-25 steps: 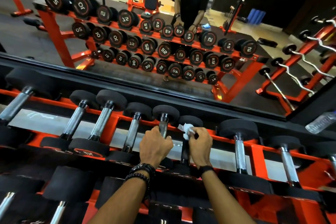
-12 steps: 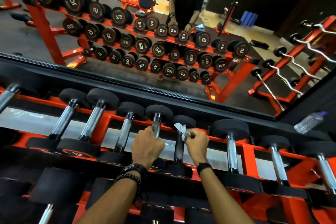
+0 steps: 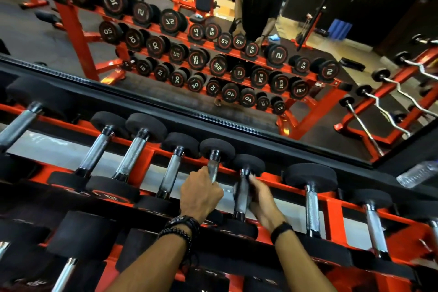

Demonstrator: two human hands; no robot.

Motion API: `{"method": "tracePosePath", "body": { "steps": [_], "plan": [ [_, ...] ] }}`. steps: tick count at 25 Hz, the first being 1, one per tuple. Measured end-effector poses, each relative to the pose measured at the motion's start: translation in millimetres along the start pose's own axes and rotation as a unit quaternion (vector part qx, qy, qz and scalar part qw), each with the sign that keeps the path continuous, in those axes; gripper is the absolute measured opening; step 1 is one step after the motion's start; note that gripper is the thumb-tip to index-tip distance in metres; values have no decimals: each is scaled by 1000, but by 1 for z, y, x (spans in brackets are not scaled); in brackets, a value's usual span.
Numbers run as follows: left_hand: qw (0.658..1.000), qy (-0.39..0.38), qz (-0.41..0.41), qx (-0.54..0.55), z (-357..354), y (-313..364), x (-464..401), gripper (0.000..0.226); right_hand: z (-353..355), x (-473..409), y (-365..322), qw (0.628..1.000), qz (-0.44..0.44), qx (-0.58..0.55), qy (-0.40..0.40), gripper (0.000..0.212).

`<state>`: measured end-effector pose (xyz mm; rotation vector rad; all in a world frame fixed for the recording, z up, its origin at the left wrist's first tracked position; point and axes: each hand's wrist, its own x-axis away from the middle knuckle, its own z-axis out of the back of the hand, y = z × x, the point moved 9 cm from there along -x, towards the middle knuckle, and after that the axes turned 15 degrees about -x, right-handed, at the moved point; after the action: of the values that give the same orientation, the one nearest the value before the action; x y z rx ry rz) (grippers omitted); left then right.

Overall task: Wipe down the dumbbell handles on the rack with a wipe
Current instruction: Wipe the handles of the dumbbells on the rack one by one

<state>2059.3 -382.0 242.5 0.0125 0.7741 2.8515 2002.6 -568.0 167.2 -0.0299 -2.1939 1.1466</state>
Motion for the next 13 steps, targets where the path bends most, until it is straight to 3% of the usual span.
{"method": "tracePosePath", "body": {
  "steps": [3,8,13],
  "plan": [
    [1000,-1,-1,-3,1,1,-1,15,-4,12,14,991,-74,62,-90,32],
    [1000,-2,2,-2,1,2,0,9,-34,-22,-8,996,-74,-12,-56,32],
    [1000,-1,-9,-8,0,3,-1,9,-20,-2,26,991,-111,56,-50,35]
  ]
}}
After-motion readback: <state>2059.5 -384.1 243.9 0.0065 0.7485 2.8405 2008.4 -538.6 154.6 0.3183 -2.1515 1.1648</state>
